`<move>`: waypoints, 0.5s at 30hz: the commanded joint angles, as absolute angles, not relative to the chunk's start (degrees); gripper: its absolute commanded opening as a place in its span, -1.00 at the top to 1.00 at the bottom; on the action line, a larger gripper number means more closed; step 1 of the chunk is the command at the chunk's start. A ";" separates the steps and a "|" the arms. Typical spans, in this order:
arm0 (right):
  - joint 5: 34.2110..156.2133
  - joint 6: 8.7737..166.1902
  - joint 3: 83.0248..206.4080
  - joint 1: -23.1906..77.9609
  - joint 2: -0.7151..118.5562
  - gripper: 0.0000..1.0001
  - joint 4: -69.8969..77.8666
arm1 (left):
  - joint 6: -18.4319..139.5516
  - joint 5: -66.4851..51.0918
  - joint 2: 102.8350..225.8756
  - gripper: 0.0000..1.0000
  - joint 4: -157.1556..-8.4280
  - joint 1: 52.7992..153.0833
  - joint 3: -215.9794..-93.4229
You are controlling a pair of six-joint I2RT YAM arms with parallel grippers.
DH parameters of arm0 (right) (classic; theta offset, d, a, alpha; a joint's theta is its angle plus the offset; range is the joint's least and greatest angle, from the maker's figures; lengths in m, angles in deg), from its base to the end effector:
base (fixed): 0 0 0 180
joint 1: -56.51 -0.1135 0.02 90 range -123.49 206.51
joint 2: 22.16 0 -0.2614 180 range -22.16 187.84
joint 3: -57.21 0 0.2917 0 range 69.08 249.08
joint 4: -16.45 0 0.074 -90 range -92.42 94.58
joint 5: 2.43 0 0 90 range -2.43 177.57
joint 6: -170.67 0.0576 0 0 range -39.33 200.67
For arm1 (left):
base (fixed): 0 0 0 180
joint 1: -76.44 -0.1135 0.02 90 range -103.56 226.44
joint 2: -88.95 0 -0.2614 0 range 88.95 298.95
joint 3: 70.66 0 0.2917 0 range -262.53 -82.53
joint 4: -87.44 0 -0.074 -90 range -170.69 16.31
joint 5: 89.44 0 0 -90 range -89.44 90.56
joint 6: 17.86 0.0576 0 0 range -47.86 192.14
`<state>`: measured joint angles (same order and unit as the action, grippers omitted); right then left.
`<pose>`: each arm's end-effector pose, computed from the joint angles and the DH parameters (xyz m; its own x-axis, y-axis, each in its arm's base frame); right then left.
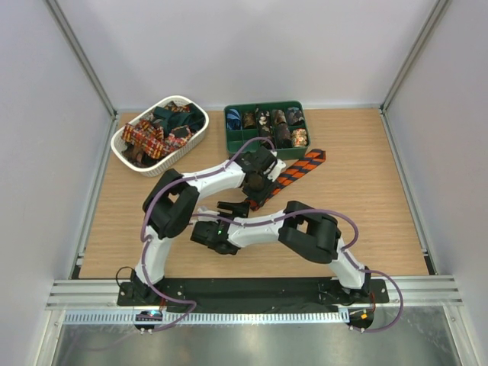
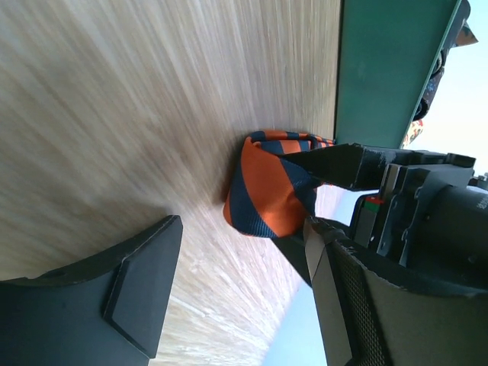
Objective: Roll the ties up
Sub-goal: Roll the tie
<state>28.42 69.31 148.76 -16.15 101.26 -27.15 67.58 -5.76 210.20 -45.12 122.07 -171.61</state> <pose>0.1776 0.4030 0.0774 -0.1991 -0.9765 -0.0823 -0.4738 0.1694 -0.8642 0.3304 -0.3468 0.1143 -0.7039 0.6066 -0.3695 0.6859 0.7157 -0.1317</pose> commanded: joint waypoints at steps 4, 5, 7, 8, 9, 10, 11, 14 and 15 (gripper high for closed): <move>30.53 67.49 148.36 -14.07 101.68 -0.43 -26.89 | 64.32 -11.56 216.22 0.97 -30.94 123.37 -160.76; 30.70 67.22 148.36 -13.89 102.03 -0.43 -26.71 | 64.14 -11.56 216.04 0.96 -30.77 123.55 -160.41; 30.79 67.05 148.53 -13.54 102.81 -0.43 -26.62 | 63.97 -11.83 215.69 0.97 -30.59 124.08 -159.70; 30.62 66.96 148.62 -13.45 103.17 -0.43 -26.62 | 63.97 -11.91 215.60 0.97 -30.42 124.25 -159.53; 30.44 66.96 148.80 -13.36 103.52 -0.43 -26.71 | 63.88 -12.00 215.69 0.98 -30.15 124.52 -159.44; 30.09 67.13 149.06 -13.27 104.48 -0.42 -26.88 | 63.79 -12.18 215.60 0.98 -29.80 124.87 -159.44; 29.74 67.39 149.58 -13.36 104.93 -0.41 -27.67 | 63.62 -12.44 215.69 0.97 -29.63 125.04 -159.52; 29.04 69.24 150.55 -13.36 106.77 -0.39 -30.21 | 63.79 -12.62 216.39 0.97 -27.70 125.40 -160.31; 28.60 69.76 150.64 -13.27 107.12 -0.38 -30.92 | 63.96 -12.62 216.56 0.97 -26.99 125.40 -160.58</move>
